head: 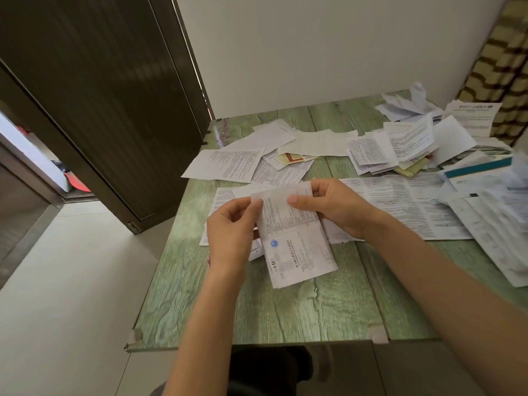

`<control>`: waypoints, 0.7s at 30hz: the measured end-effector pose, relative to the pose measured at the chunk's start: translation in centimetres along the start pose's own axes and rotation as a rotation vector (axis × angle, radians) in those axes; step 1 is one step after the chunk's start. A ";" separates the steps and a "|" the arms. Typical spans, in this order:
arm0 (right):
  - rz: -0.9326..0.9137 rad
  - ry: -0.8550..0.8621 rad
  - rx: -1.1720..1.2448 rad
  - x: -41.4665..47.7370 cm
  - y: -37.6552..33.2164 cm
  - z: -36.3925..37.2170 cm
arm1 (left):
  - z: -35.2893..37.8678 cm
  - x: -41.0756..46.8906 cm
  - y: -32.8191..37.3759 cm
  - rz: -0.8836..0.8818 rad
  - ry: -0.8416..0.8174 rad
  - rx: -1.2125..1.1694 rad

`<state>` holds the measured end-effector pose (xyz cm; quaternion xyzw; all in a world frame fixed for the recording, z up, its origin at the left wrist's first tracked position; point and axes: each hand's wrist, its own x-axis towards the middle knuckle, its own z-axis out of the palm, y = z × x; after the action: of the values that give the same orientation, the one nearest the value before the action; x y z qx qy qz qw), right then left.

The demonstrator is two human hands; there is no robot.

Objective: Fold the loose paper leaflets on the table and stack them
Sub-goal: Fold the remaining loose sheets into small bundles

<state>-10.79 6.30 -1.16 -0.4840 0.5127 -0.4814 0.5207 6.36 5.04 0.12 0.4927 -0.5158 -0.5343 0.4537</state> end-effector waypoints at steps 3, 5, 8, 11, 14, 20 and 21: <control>-0.004 0.002 -0.001 -0.1 0.0 0.1 | 0.1 0.1 -0.2 0.001 0.021 0.020; -0.004 -0.001 -0.002 -0.1 0.0 0.2 | 0.1 0.3 -0.3 0.016 0.044 0.039; -0.006 0.003 -0.007 0.0 -0.1 0.2 | 0.3 0.4 -0.5 0.033 0.073 0.062; -0.008 0.004 -0.016 0.0 -0.1 0.3 | 0.1 0.3 -0.6 0.015 0.068 0.075; -0.012 0.014 -0.010 0.1 0.0 0.2 | 0.1 0.3 -0.5 0.005 0.056 0.058; -0.047 0.084 0.004 0.2 0.1 0.1 | 0.4 0.2 -0.2 -0.049 -0.029 0.035; -0.055 0.116 0.023 0.3 0.1 0.1 | 0.4 0.0 -0.1 -0.077 -0.081 0.043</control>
<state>-10.71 6.03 -1.25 -0.4632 0.5229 -0.5288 0.4820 5.94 5.05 -0.03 0.4998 -0.5255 -0.5596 0.4010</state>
